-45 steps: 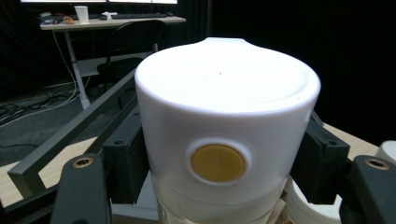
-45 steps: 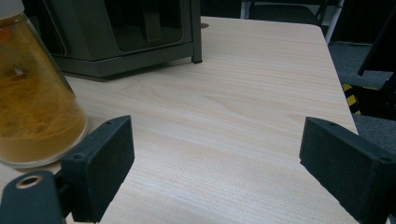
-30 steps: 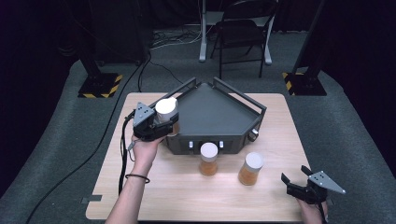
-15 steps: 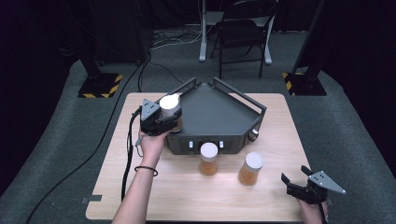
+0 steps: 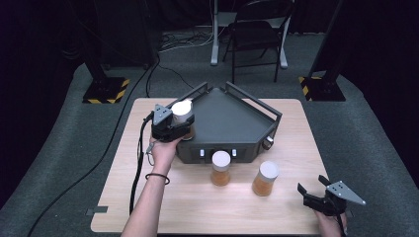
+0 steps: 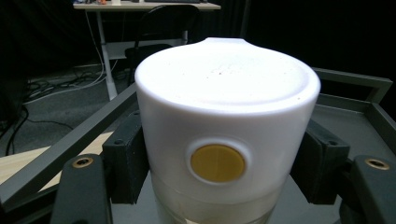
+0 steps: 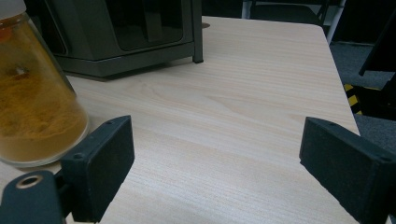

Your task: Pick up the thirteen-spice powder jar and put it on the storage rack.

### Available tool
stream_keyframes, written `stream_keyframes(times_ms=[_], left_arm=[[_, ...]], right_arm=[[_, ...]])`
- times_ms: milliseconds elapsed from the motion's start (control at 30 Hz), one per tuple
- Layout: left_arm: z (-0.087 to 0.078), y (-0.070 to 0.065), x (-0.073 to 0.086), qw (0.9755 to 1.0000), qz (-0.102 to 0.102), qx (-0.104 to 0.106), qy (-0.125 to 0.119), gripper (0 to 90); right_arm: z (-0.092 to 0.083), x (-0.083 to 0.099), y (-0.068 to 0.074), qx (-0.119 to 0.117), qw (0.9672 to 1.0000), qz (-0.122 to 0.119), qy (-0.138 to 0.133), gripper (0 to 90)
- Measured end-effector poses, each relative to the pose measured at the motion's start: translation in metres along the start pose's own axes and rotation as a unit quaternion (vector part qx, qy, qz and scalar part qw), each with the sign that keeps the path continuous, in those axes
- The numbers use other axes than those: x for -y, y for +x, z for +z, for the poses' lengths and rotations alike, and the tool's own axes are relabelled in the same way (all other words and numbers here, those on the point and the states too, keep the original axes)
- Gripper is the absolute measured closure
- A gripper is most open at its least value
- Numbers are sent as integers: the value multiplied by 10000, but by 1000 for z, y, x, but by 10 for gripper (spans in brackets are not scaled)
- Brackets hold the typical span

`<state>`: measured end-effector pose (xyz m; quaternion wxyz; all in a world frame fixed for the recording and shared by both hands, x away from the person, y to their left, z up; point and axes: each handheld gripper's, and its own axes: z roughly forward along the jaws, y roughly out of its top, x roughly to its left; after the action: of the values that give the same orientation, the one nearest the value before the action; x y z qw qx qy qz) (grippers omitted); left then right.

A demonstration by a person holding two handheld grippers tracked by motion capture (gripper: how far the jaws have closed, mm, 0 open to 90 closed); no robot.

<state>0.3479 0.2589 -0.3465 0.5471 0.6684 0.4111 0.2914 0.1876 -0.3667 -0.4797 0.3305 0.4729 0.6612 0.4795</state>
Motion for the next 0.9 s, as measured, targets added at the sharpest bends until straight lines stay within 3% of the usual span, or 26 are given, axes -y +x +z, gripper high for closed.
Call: stream_keyframes(times_ms=[133,233,367,533,900], left_arm=[[0,-2,-3,9998,189,32,78,307],[0,-3,-5,9997,202,8,125,298],[-1,-7,-8,9996,202,-99,169,215],[-5,-10,-11,9989,346,-197,265,167],[-35,-5,-3,9983,537,-31,240,125]], right_arm=[[0,0,0,0,10000,5,2,91],[0,0,0,-1,10000,6,4,91],[0,0,0,-4,10000,7,2,91],[0,0,0,-7,10000,9,6,91],[0,0,-1,-9,10000,9,7,91]])
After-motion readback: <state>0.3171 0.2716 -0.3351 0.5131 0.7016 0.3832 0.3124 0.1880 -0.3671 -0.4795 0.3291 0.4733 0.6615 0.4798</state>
